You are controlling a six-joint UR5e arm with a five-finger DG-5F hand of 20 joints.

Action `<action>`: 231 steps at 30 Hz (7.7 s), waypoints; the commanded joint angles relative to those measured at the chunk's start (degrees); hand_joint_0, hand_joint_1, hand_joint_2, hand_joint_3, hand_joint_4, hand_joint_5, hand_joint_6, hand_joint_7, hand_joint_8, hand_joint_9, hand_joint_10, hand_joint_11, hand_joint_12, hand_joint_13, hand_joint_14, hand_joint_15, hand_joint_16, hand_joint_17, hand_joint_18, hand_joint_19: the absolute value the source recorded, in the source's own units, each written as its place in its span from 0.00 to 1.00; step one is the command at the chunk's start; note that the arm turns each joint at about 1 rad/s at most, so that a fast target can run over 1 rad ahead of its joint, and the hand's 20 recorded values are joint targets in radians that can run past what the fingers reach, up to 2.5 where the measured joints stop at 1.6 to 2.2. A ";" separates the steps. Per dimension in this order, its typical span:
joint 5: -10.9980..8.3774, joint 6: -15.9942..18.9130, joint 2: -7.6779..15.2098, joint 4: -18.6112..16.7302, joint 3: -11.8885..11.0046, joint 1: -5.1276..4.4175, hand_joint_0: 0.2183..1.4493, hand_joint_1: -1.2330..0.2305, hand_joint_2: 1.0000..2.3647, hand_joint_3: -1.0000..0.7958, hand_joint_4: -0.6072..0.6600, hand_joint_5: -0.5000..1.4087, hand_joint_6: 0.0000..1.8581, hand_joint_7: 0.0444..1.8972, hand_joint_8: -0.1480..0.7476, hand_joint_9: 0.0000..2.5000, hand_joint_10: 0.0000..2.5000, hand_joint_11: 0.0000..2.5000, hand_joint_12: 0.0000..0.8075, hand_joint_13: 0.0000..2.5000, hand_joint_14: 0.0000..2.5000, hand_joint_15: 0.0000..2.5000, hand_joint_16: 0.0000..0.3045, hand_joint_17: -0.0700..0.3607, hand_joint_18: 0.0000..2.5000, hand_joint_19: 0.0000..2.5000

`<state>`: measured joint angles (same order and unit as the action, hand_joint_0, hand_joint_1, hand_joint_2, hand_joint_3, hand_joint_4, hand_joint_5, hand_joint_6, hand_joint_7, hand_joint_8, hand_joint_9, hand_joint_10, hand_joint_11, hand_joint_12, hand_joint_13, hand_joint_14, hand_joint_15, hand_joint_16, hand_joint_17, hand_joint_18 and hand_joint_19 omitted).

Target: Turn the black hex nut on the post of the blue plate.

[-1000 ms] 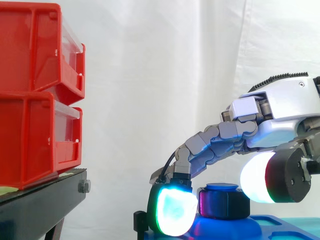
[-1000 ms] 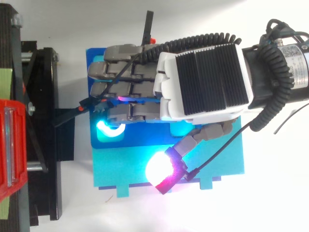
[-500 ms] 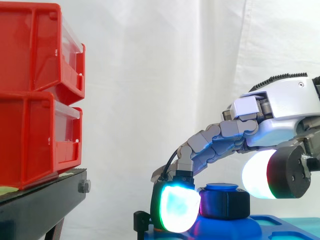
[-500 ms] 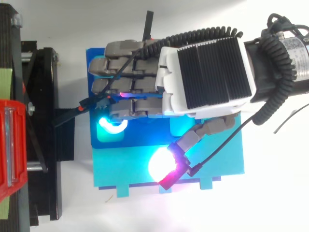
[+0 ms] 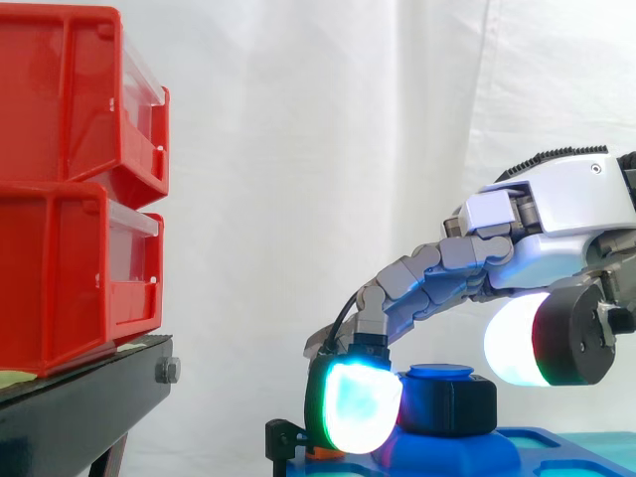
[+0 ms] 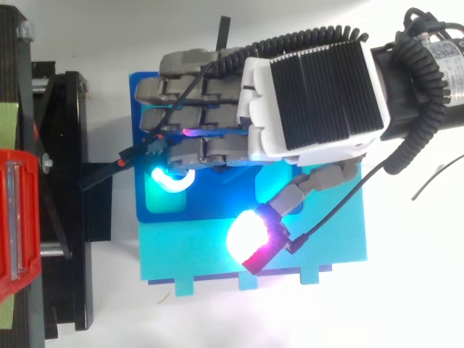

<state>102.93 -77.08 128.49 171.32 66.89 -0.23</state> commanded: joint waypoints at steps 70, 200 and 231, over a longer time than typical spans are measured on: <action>6.76 -1.49 0.01 -1.34 -0.62 4.54 0.20 0.57 0.00 0.28 0.63 0.17 0.27 0.44 0.47 0.14 0.00 0.00 0.48 0.07 0.00 0.00 0.18 0.45 0.05 0.07; 1.49 -6.24 0.01 1.29 -1.15 1.38 0.20 0.53 0.00 0.28 0.65 0.17 0.27 0.50 0.47 0.12 0.00 0.01 0.49 0.02 0.00 0.00 0.19 0.47 0.00 0.04; 2.28 -6.77 0.01 1.29 -1.15 2.08 0.19 0.41 0.00 0.28 0.64 0.16 0.27 0.50 0.46 0.12 0.00 0.01 0.49 0.03 0.00 0.00 0.20 0.47 0.00 0.04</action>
<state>105.13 -83.82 128.53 172.62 65.74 1.74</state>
